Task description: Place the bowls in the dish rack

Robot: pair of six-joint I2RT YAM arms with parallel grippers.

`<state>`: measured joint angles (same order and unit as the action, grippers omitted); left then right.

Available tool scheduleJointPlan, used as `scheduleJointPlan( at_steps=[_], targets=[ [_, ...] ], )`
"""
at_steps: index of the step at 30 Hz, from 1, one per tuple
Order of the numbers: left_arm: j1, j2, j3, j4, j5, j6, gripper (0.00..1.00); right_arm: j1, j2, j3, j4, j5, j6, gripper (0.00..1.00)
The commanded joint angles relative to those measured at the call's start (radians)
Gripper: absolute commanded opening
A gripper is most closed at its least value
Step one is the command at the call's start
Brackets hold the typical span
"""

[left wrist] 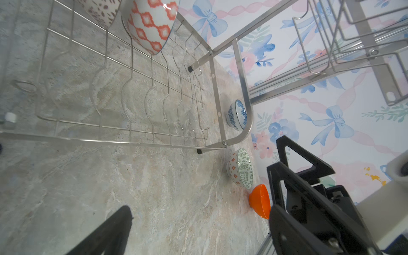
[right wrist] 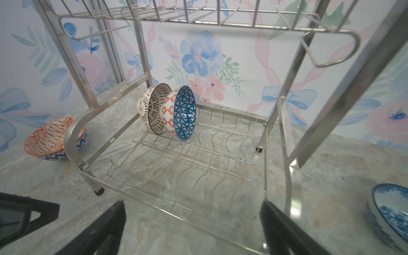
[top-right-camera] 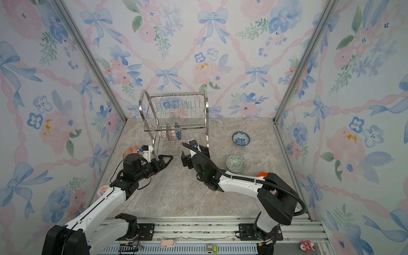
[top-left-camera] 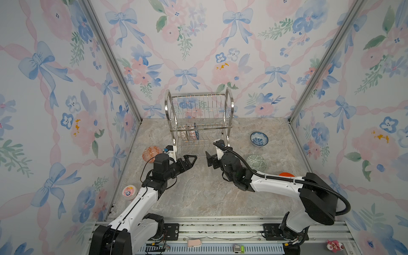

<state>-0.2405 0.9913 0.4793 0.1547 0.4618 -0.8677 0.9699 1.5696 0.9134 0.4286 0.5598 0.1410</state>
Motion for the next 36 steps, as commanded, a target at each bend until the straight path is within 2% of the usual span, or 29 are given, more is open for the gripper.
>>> scheduleJointPlan(
  at_steps=[1, 7, 12, 21, 25, 32, 36],
  targets=[
    [-0.032, -0.002, -0.016, 0.018, -0.026, 0.002, 0.98, -0.019, -0.061, -0.041, -0.186, 0.068, 0.059, 0.97],
    [-0.103, 0.030, -0.004, 0.053, -0.046, -0.017, 0.98, -0.092, -0.156, -0.072, -0.423, 0.092, 0.158, 0.97],
    [-0.167, 0.071, 0.029, 0.065, -0.072, -0.008, 0.98, -0.177, -0.238, -0.153, -0.496, 0.065, 0.235, 0.97],
    [-0.204, 0.101, 0.057, 0.118, -0.046, -0.037, 0.98, -0.287, -0.245, -0.201, -0.570, 0.025, 0.234, 1.00],
    [-0.234, 0.124, 0.075, 0.125, -0.052, -0.029, 0.98, -0.334, -0.208, -0.198, -0.563, -0.017, 0.216, 0.95],
    [-0.235, 0.200, 0.100, 0.143, -0.051, -0.017, 0.98, -0.367, -0.093, -0.155, -0.536, -0.072, 0.167, 0.86],
    [-0.237, 0.207, 0.099, 0.148, -0.058, -0.019, 0.98, -0.369, -0.036, -0.124, -0.556, -0.089, 0.172, 0.74]
  ],
)
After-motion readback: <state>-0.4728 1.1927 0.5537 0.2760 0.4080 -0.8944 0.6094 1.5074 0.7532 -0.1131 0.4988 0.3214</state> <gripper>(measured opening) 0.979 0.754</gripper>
